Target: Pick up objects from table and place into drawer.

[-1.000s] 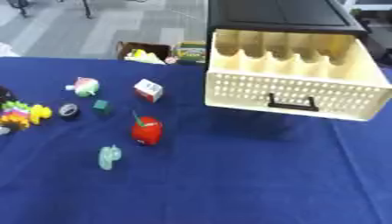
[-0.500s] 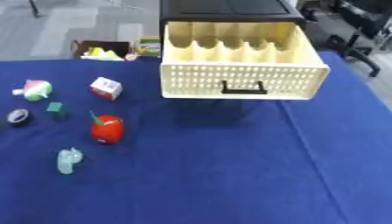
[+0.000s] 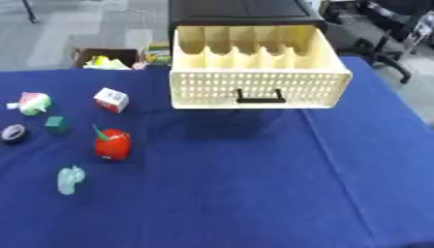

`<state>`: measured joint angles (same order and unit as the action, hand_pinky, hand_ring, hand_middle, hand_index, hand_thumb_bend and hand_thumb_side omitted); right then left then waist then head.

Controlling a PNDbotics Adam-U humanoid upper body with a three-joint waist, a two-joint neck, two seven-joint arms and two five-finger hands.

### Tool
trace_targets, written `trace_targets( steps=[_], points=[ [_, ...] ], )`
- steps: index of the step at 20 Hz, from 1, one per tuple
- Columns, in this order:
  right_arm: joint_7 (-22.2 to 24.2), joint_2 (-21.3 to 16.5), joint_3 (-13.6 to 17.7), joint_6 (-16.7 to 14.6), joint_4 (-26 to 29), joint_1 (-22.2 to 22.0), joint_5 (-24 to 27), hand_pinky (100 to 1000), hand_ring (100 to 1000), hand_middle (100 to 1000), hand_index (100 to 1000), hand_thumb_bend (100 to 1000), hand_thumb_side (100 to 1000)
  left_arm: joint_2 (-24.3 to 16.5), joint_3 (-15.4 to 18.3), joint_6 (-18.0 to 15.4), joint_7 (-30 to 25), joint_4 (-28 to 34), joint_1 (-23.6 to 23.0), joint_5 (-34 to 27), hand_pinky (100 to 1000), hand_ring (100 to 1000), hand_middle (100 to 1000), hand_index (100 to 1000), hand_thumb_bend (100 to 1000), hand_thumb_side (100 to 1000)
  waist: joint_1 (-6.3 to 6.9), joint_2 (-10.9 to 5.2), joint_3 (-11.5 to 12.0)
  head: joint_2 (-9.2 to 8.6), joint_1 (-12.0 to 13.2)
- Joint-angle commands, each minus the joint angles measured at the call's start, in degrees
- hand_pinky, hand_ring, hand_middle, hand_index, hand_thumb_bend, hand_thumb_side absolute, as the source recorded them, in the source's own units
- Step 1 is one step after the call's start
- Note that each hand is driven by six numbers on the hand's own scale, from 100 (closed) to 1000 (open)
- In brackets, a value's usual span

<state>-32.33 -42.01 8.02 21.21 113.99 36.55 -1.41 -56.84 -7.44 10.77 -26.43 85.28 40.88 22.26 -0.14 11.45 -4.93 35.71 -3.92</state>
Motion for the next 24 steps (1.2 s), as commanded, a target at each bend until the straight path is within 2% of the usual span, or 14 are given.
trace_targets(
  steps=[1, 11, 16, 24],
  points=[
    [0.15, -1.00, 0.07, 0.16, 0.60, 1.18, -0.36, 497, 454, 405, 719, 340, 861, 0.23, 0.48, 1.27, -0.02, 1.01, 4.45, 0.53, 290, 412, 288, 354, 100, 217, 0.33, -1.30, 0.00, 0.35, 1.18],
    [0.57, -0.66, -0.41, 0.27, 0.60, 2.18, -0.67, 496, 455, 405, 717, 339, 859, 10.98, -1.42, 2.57, 1.12, -5.21, 19.05, 5.30, 275, 390, 274, 353, 100, 231, 1.18, -1.86, -0.33, -0.19, 3.25],
    [1.29, -0.20, -1.07, 0.35, 0.60, 3.34, -0.74, 496, 455, 407, 715, 341, 859, 15.26, -2.01, 2.68, 3.32, -7.52, 23.53, 7.14, 272, 386, 271, 353, 100, 233, 1.69, -1.73, -0.64, -0.81, 5.12],
    [1.82, 0.30, -1.48, 0.45, 0.60, 4.57, -1.04, 495, 455, 408, 714, 342, 861, 22.22, -3.41, 2.23, 5.76, -11.28, 29.43, 10.37, 268, 384, 271, 355, 100, 230, 1.94, -1.43, -1.31, -1.67, 6.19]
  ],
)
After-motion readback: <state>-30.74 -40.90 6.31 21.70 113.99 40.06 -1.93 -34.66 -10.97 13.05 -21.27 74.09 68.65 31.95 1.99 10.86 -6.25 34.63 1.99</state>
